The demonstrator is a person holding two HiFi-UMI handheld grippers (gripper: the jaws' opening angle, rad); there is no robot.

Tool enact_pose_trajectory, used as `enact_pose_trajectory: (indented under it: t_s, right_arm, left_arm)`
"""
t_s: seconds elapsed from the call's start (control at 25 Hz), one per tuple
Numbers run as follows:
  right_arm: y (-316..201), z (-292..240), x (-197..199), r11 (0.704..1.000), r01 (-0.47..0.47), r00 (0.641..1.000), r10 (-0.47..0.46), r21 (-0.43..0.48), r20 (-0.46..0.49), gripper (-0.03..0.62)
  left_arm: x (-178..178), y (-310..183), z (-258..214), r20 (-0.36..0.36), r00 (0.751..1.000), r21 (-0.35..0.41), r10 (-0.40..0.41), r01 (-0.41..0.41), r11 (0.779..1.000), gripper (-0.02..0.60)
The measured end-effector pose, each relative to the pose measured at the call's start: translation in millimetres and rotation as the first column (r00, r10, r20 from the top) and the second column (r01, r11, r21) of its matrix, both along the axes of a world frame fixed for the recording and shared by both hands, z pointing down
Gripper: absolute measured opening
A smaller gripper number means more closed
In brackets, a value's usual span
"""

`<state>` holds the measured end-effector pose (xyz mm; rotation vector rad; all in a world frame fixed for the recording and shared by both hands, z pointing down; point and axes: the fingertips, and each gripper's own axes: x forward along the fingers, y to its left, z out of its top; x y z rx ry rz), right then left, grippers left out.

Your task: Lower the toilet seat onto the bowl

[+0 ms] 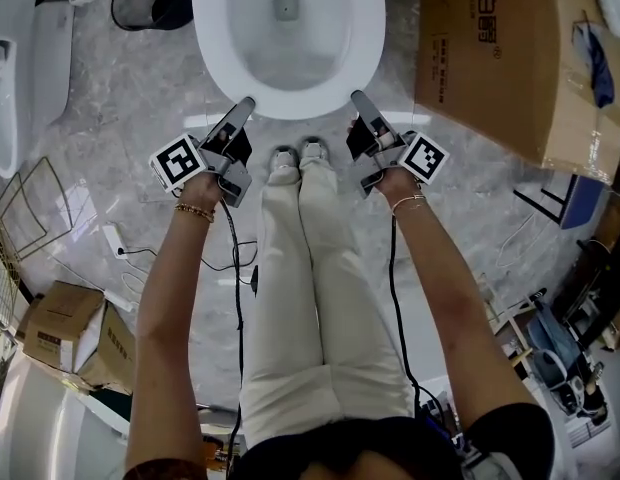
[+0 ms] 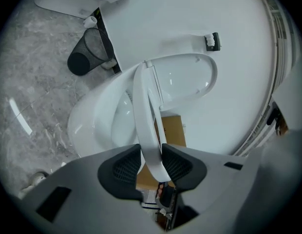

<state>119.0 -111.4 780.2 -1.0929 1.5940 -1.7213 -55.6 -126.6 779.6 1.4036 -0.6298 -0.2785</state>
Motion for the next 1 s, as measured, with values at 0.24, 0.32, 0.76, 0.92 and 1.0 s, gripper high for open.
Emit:
enact_pose_trajectory:
  t_s: [0.24,0.32,0.76,0.92,1.0]
  right_arm:
    - [3.0,16.5,6.1,1.0,-0.011,1.0,0.01,-0.014,-0.012,0.098]
    - [3.9,21.6,5.5,1.0,-0.016,1.0,0.015,-0.024,-0.012,0.092]
    - [7.3,45.2,4.8,0.996,-0.047,0.999,0.045,-0.081,-0.029,0.066]
    - [6.9,55.1,5.8,0.995,-0.035,0.998,0.03,-0.095,-0.046,0.063]
    - [6.7,60.0,7.5,0.994,-0.034,0.998,0.027,-0.104,-0.062,0.063]
  left_arm:
    - [0.2,1.9,19.5,0.034,0.999,-0.006,-0.011,0.011,1.0,0.129]
    - [-7.0,4.5,33.1,0.105,0.994,0.002,0.009,-0.009,1.0,0.127]
    - [-21.3,14.8,64.7,0.24,0.969,-0.034,0.049,-0.041,0.999,0.121]
    - [-24.7,19.6,70.6,0.241,0.97,-0.052,0.041,-0.029,0.998,0.121]
    - [-25.5,20.8,72.7,0.238,0.971,-0.058,0.033,-0.02,0.998,0.121]
